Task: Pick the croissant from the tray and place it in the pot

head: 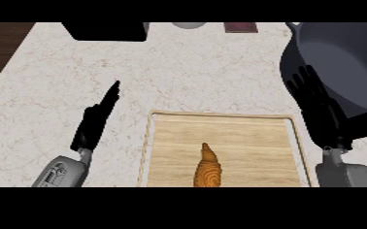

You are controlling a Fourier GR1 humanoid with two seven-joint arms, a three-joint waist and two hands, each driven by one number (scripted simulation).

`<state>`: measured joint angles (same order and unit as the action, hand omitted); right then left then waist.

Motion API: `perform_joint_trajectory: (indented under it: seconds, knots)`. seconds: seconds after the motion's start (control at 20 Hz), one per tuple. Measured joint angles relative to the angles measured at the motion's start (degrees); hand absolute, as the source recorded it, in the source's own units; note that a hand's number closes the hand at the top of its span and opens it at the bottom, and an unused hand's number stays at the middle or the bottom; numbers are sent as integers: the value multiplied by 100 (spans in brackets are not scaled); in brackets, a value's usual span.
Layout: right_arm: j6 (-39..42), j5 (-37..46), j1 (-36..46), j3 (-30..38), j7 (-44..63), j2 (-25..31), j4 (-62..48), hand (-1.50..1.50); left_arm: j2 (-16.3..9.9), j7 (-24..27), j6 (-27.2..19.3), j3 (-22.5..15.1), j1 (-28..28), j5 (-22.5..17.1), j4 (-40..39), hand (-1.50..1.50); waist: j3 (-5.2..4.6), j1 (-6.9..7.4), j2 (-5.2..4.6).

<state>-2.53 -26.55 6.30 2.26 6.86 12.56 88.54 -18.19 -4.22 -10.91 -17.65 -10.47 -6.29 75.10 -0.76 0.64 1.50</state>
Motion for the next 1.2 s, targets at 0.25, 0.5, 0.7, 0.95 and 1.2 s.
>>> perform_joint_trajectory:
  seconds: [0.25,0.5,0.7,0.95,1.2]
  knots:
    - [-172,1021,281,-379,-109,458,436,150,-91,39,-238,571,-194,-207,436,0,46,40,-70]
    - [-401,2868,270,-940,-287,1411,642,-150,-117,-57,-446,1028,-355,-473,770,0,11,82,-62]
    - [-958,3795,-210,-1487,-780,1174,1126,-150,-246,-273,-487,1370,-351,-673,1102,0,53,-12,-96]
    - [-833,4397,-538,-1936,-543,1276,2146,-150,-269,-408,-425,1553,-144,-770,1430,0,67,-57,-116]
    - [91,4568,-212,-2373,967,1656,3003,-150,-252,-476,-422,1550,-33,-740,1629,0,60,-47,-117]
